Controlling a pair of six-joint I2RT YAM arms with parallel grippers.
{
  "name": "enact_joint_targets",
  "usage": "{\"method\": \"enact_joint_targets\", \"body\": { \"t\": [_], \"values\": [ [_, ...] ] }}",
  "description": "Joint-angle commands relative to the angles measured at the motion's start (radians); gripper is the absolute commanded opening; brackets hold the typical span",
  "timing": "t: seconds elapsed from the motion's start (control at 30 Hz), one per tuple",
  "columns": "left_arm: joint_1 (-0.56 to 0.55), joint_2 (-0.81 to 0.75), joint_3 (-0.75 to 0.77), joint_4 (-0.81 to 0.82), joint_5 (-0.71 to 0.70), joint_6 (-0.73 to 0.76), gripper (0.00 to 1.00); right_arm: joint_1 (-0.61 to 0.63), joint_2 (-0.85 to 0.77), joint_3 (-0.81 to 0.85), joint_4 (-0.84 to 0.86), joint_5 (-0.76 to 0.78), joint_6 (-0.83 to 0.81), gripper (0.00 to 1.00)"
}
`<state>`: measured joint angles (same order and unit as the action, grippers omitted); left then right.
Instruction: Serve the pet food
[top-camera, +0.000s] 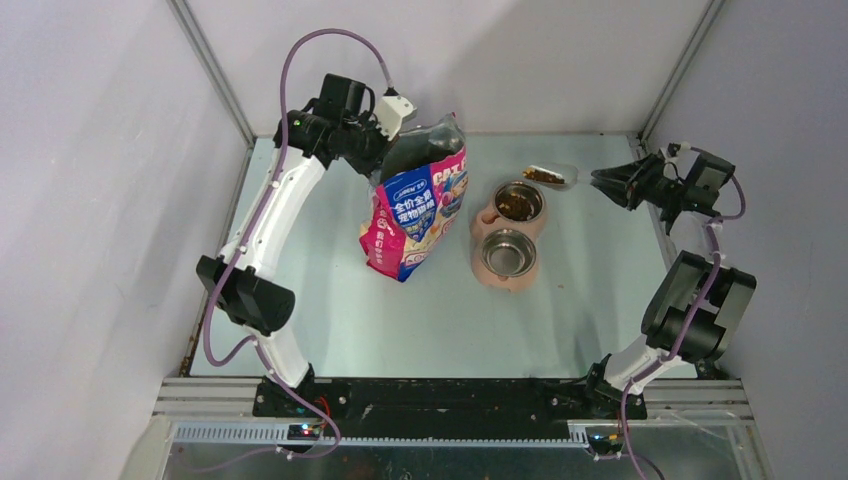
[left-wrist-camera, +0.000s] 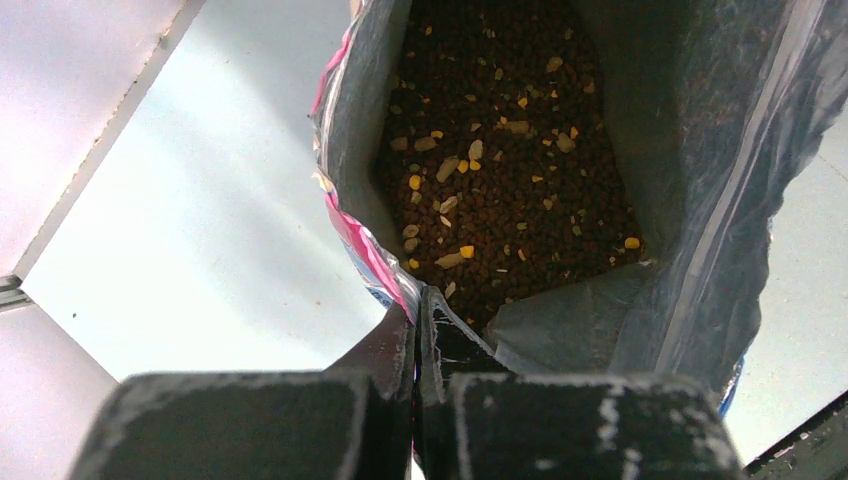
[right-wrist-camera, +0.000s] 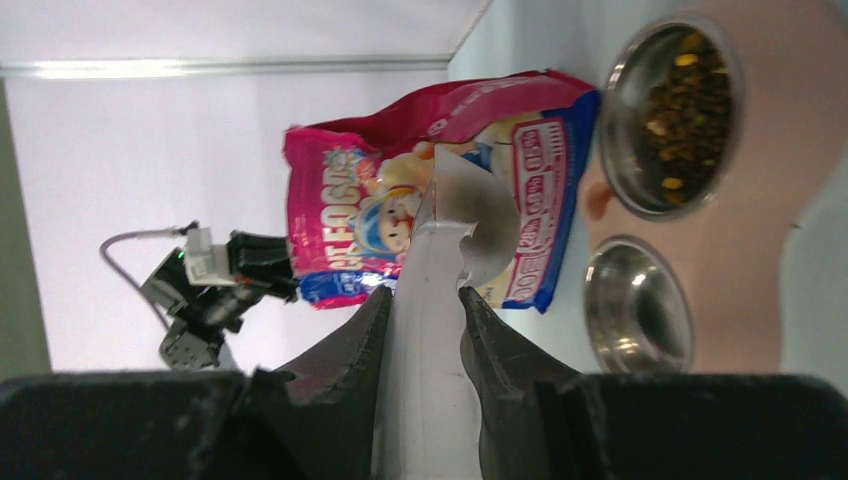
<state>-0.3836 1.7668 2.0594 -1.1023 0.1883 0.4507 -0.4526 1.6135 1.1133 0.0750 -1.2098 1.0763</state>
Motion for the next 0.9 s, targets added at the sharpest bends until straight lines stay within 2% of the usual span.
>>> {"method": "enact_joint_targets", "body": {
  "t": [0.0, 0.23, 0.4, 0.87],
  "values": [
    [0.008, -0.088, 0.028, 0.089, 0.024, 0.028, 0.0, -0.024, -0.046, -0.001, -0.18, 0.081, -0.206, 0.0],
    [0.007, -0.141, -0.061, 0.132, 0.03, 0.005, 0.0, -0.043, -0.036, 0.008, -0.231, 0.136, -0.264, 0.0],
    [0.008, -0.147, -0.073, 0.13, 0.037, -0.006, 0.0, -0.043, -0.016, 0.062, -0.345, 0.206, -0.37, 0.0],
    [0.008, -0.147, -0.078, 0.128, 0.035, -0.02, 0.0, 0.018, -0.009, 0.146, -0.477, 0.341, -0.524, 0.0]
  ]
}}
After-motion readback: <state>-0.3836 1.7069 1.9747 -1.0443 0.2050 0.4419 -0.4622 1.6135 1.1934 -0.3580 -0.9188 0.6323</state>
